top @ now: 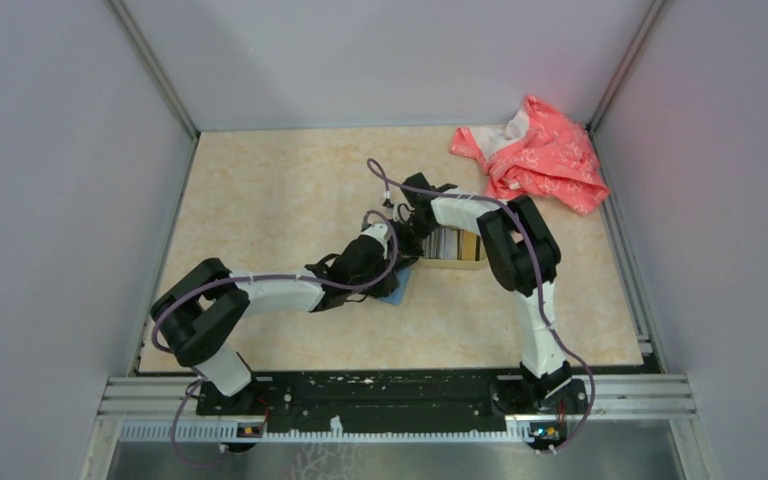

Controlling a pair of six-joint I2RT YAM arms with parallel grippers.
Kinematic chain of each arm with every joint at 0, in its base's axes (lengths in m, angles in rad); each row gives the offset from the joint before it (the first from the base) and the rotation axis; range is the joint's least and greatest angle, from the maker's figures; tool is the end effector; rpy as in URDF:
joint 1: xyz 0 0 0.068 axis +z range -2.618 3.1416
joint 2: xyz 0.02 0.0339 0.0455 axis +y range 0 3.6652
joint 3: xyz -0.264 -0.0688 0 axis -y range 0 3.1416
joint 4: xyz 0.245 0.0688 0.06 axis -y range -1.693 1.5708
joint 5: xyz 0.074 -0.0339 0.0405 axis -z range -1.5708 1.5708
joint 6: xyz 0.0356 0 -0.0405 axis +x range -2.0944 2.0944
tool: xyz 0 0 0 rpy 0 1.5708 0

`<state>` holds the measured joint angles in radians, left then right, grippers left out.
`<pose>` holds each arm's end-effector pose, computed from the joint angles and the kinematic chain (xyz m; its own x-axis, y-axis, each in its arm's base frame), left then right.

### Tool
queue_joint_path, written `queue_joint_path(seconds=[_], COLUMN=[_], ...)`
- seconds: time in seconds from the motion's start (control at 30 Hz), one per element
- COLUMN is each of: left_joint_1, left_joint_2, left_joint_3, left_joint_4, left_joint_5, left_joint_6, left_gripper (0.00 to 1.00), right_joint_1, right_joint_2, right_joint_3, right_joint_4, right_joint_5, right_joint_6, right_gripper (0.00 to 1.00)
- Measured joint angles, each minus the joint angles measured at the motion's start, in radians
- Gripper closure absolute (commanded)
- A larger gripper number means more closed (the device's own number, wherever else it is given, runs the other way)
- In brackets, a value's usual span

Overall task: Put the credit cards into the card holder
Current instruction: Insert the credit card into the card holder.

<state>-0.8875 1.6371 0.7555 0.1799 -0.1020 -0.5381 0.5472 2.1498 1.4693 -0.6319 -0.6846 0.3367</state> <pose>0.2068 -0.2483 0.1554 -0.7202 0.0771 -0.6895 0.4114 0.8477 -0.3350 0.3458 0.2370 0.1288 -0.9580 -0.2840 -0.0392 -0.2379 0.7112 0.6615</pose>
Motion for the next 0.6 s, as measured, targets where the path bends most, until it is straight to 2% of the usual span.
queue_joint_path(seconds=[0.2, 0.6], left_joint_1=[-0.005, -0.008], left_joint_2=[0.014, 0.034], left_joint_3=[0.002, 0.030], left_joint_4=[-0.009, -0.027], left_joint_5=[-0.069, -0.103], left_joint_6=[0.000, 0.000], left_gripper=[0.66, 0.65], right_joint_1=[0.000, -0.007], right_joint_2=[0.000, 0.002], right_joint_3=[0.000, 0.005], right_joint_4=[0.012, 0.010], right_joint_5=[-0.002, -0.020], right_joint_6=[-0.002, -0.011], right_gripper=[0.76, 0.74])
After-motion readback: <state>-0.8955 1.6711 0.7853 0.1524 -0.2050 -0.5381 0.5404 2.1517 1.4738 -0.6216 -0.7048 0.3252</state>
